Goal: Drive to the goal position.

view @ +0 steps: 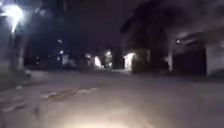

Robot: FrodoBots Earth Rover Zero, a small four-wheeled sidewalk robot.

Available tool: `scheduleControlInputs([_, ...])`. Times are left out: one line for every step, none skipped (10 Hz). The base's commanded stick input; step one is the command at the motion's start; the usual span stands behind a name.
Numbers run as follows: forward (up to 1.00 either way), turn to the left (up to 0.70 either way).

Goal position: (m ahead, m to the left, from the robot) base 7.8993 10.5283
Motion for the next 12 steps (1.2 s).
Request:
scheduleControlInputs([0.70, -0.35])
scheduleControlInputs([0.70, -0.35])
scheduleControlInputs([0.70, -0.35])
scheduleControlInputs([0.70, -0.35])
scheduleControlInputs([0.70, -0.35])
scheduleControlInputs([0.70, -0.35])
scheduleControlInputs([0.70, -0.15])
scheduleControlInputs([0.70, -0.03])
scheduleControlInputs([0.70, 0.00])
scheduleControlInputs([0.70, 0.00])
scheduleControlInputs([0.70, 0.00])
scheduleControlInputs([0.70, 0.00])
